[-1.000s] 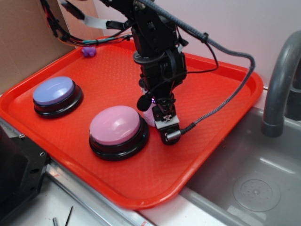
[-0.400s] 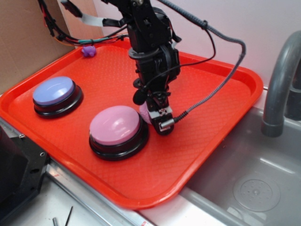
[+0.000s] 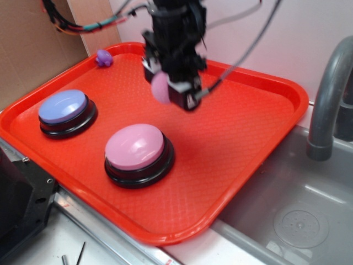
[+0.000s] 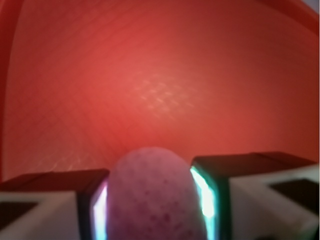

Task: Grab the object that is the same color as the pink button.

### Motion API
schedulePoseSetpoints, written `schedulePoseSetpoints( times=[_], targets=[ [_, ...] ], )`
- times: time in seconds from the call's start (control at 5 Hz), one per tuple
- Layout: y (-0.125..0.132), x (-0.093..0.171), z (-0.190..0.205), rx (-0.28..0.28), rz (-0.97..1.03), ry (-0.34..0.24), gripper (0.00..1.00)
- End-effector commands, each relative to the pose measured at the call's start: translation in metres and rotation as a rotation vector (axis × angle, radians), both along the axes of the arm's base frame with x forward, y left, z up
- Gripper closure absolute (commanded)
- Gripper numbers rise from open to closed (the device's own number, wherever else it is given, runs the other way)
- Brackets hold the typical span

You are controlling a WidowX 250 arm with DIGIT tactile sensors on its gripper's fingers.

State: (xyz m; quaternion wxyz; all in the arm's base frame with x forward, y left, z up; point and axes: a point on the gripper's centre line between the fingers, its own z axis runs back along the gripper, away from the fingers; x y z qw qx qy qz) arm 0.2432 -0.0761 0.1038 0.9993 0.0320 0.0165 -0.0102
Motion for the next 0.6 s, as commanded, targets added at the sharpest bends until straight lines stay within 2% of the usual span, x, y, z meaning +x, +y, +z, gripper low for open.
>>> schedulePoseSetpoints(
  times=[0.0, 0.2, 0.4],
  targets=[
    [0.055, -0.02, 0.076, -0.034, 0.299, -0.133, 1.0],
    [0.079, -0.036, 0.102, -0.048, 0.397, -0.183, 1.0],
    [0.085, -0.031, 0.101, -0.063, 0.379, -0.138, 1.0]
  ],
)
